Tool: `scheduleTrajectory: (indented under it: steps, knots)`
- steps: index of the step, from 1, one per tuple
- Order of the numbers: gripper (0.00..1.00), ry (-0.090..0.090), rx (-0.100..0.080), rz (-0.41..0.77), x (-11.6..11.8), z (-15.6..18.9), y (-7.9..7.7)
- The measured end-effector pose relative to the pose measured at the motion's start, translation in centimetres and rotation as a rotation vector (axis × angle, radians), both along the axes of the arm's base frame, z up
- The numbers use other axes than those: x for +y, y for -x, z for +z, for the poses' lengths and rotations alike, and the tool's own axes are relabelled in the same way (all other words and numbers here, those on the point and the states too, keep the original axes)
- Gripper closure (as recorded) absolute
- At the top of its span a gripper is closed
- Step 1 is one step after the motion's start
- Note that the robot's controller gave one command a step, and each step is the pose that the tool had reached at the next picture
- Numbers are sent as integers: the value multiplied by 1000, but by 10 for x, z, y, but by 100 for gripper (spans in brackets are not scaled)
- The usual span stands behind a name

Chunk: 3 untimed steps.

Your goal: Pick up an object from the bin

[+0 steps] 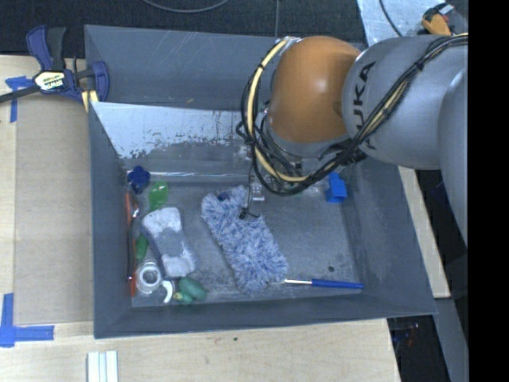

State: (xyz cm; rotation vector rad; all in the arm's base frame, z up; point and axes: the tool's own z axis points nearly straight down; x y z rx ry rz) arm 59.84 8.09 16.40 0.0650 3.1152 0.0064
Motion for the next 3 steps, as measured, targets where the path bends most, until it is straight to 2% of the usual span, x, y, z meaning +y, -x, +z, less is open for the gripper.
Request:
scheduleTrajectory:
  steps: [1, 2, 3]
  knots:
    - [0, 2, 22, -2, -7, -94, -9]
    - [0, -10, -9, -299, 1, -92, 26]
    - [100, 0, 9, -21, -8, -89, -11]
